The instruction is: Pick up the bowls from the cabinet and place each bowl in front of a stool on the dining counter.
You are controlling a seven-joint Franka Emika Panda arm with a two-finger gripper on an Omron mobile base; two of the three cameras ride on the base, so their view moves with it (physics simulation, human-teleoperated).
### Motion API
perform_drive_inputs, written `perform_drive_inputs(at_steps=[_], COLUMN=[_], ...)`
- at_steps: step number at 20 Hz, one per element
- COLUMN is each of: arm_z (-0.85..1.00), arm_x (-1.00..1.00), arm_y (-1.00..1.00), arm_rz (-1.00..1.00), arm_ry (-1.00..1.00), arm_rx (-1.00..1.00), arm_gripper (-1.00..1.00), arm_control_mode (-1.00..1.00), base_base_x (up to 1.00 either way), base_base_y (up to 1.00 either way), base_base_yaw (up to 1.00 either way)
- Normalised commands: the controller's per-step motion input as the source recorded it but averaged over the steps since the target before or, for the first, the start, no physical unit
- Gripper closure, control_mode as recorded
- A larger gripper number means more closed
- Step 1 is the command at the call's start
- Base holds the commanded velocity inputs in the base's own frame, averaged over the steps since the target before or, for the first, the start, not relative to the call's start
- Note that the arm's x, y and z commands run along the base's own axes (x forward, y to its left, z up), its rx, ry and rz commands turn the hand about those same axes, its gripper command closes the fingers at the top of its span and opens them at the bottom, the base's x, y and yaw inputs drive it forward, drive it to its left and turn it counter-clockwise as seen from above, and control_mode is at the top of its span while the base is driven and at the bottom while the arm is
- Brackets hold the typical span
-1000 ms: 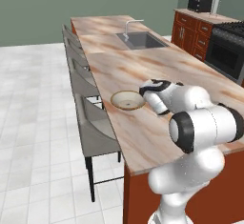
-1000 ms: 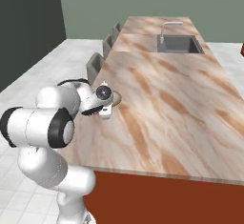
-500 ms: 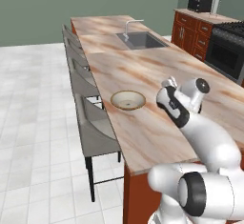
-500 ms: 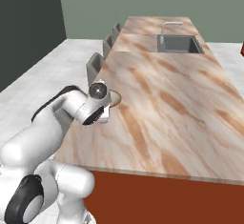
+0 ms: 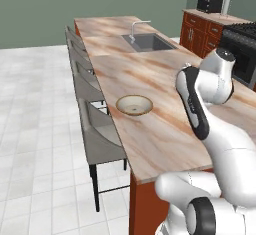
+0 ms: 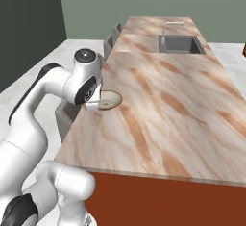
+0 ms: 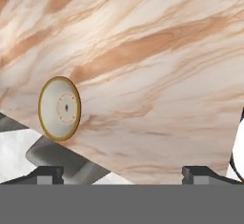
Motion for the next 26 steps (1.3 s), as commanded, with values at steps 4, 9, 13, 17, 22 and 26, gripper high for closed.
perform_drive_inputs(at_steps=[4,9,13,17,22,26], arm_z=[0.48,0.31,0.39,0.59,0.63,0.18], arm_x=[-0.88,-1.0,-1.0,-0.9,-0.48,-0.34], arm_y=[0.0,-0.01,-0.04,-0.03,0.0,-0.02], arm_rz=[0.38,0.35,-0.08,-0.21,-0.13,0.02], arm_ry=[0.01,-0.05,-0.09,-0.02,0.0,-0.02], arm_rx=[-0.13,-0.12,0.0,0.01,0.0,0.0], arm_gripper=[-1.0,-1.0,-1.0,-1.0,-1.0,-1.0], arm_control_mode=[-1.0,-1.0,-1.0,-1.0,-1.0,-1.0], base_base_x=[0.0,0.0,0.0,0.0,0.0,0.0], base_base_y=[0.0,0.0,0.0,0.0,0.0,0.0], base_base_yaw=[0.0,0.0,0.0,0.0,0.0,0.0])
